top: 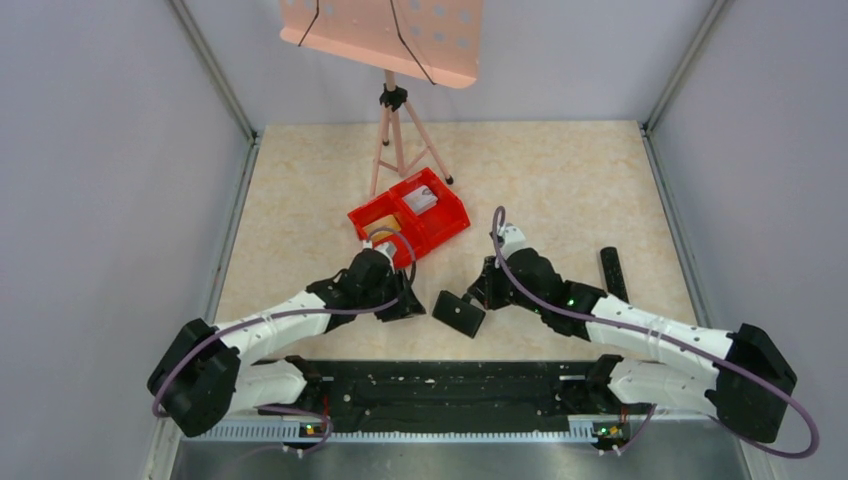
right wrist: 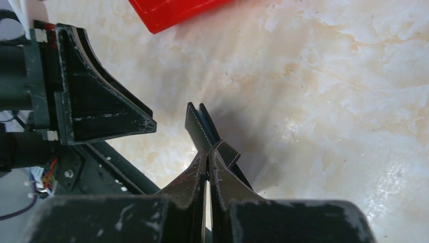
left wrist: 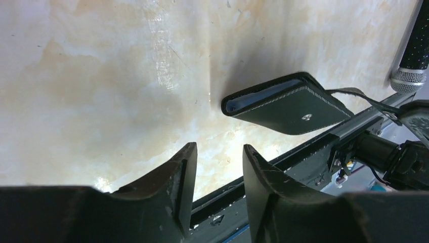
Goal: Take the credit cards out of the card holder
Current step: Open the card holder at the center of the board.
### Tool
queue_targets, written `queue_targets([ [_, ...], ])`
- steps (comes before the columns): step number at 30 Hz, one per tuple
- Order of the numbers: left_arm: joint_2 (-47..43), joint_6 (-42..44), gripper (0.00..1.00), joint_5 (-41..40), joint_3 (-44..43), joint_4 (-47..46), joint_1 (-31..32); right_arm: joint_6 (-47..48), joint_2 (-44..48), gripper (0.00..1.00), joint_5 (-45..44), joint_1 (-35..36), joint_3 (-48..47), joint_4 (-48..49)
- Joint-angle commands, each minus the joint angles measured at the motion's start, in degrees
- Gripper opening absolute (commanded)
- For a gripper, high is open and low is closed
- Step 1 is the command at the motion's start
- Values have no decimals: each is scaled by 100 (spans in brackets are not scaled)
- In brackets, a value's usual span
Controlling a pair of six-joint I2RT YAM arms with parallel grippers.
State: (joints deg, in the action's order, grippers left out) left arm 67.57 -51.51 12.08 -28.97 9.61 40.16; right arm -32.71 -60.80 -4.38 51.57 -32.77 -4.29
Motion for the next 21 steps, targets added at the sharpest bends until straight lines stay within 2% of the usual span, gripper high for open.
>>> queue_targets([
  [1,-253,14,46,-187,-253,194,5,-507,354,0,91,-59,-83,222],
  [6,-343,20,56,123,-355,-49,0,-894,579,0,327,-53,146,759],
  [10,-402,-100,60,246,-266,-358,9,-944,574,0,255,-55,197,768],
  [14,-272,-257,61,469,-28,-859,9,-965,548,0,124,-56,314,772],
  [21,105,-248,59,561,98,-1118,9,-755,486,0,-418,-178,346,379],
])
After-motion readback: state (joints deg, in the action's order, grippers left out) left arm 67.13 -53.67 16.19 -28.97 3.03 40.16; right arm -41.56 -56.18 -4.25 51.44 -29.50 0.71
